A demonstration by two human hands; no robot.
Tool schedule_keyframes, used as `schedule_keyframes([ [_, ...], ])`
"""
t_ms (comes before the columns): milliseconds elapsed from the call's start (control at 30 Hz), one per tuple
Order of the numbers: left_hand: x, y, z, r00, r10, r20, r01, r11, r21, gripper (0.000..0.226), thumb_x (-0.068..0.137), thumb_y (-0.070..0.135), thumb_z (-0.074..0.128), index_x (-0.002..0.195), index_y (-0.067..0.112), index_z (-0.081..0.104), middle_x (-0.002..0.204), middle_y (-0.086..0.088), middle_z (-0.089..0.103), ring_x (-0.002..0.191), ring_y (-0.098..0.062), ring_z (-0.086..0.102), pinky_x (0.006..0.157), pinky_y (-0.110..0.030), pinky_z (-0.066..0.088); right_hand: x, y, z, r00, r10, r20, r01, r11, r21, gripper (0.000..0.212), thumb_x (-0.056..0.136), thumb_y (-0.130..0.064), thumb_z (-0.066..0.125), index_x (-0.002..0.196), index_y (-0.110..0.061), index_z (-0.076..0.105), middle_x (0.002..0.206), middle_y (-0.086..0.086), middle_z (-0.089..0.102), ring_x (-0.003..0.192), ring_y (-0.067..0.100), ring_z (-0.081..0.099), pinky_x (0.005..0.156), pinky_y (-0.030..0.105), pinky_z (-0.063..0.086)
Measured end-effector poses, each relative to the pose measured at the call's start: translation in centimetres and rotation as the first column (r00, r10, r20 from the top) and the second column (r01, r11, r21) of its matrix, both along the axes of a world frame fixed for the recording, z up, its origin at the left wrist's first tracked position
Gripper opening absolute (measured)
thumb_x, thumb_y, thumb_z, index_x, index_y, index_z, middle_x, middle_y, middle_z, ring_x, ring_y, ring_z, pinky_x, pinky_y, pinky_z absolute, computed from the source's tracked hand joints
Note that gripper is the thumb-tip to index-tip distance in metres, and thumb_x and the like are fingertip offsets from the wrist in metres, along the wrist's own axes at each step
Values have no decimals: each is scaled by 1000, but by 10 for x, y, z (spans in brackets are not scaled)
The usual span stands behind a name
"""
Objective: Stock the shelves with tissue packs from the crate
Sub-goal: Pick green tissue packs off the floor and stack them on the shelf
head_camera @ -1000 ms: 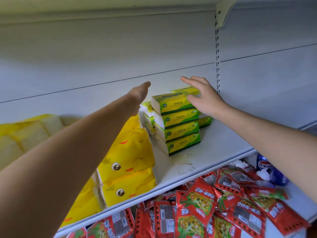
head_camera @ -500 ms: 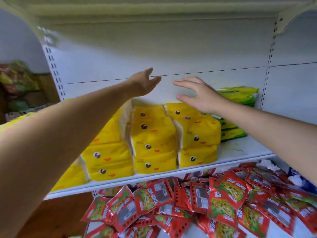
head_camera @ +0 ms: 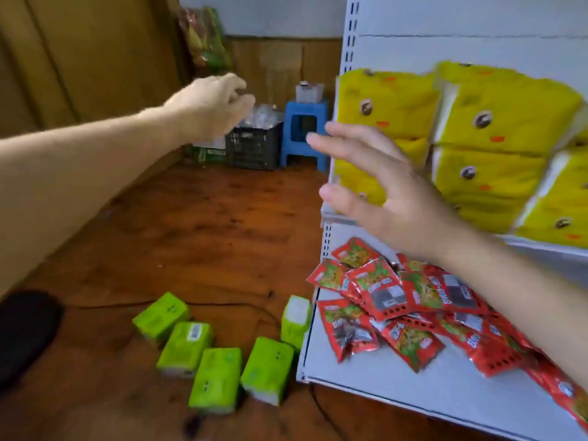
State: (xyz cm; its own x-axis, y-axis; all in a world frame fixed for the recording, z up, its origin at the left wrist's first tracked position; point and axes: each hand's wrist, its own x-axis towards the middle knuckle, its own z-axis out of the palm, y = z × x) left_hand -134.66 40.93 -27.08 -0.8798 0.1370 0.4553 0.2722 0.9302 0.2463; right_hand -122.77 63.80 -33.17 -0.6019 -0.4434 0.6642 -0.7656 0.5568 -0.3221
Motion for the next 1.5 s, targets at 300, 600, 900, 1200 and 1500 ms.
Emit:
schedule_keyframes([
  [300, -1, -84, -251, 903, 158, 399, -117, 985, -125, 47, 99, 42, 35, 139, 18, 37, 137, -13, 43, 128, -32, 41, 100, -43, 38, -41, -114, -226, 855, -40, 516, 9, 998, 63, 47, 86, -47, 53, 131, -38, 45, 145, -3, 36, 135, 8, 32, 106, 14, 20],
  [600, 25, -94, -409, 698, 15, 716, 179, 965, -194, 48, 98, 38, 39, 139, 13, 37, 138, -13, 39, 130, -30, 38, 102, -37, 35, -37, -124, -371, 495, -264, 828, 227, 959, 170, 46, 91, -26, 57, 135, -15, 46, 134, 13, 47, 128, 21, 41, 100, 18, 26],
  [900, 39, -116, -444, 657, -36, 753, 379, 880, -288, 68, 95, 41, 46, 150, 29, 8, 158, -3, -2, 145, -24, 9, 111, -36, 26, -11, -174, -406, 507, -258, 823, 231, 960, 158, 40, 92, -28, 53, 131, -22, 51, 116, 3, 47, 110, 18, 52, 94, 29, 41],
  [1200, 31, -111, -449, 572, 7, 820, 387, 880, -277, 72, 90, 43, 55, 149, 33, 15, 146, -19, 21, 137, -33, 23, 107, -37, 29, 5, -192, -422, -31, 15, 999, 444, 896, 1, 49, 92, -19, 54, 138, -16, 39, 99, 1, 53, 101, 21, 54, 87, 29, 40],
  [1500, 58, -115, -469, 324, 13, 946, 161, 985, -68, 90, 82, 55, 60, 150, 31, 6, 150, -19, 22, 134, -34, 35, 109, -39, 34, 6, -173, -423, -60, 177, 982, 618, 779, -103, 54, 94, -14, 51, 143, -23, 31, 147, 7, 35, 132, 24, 37, 97, 32, 36],
])
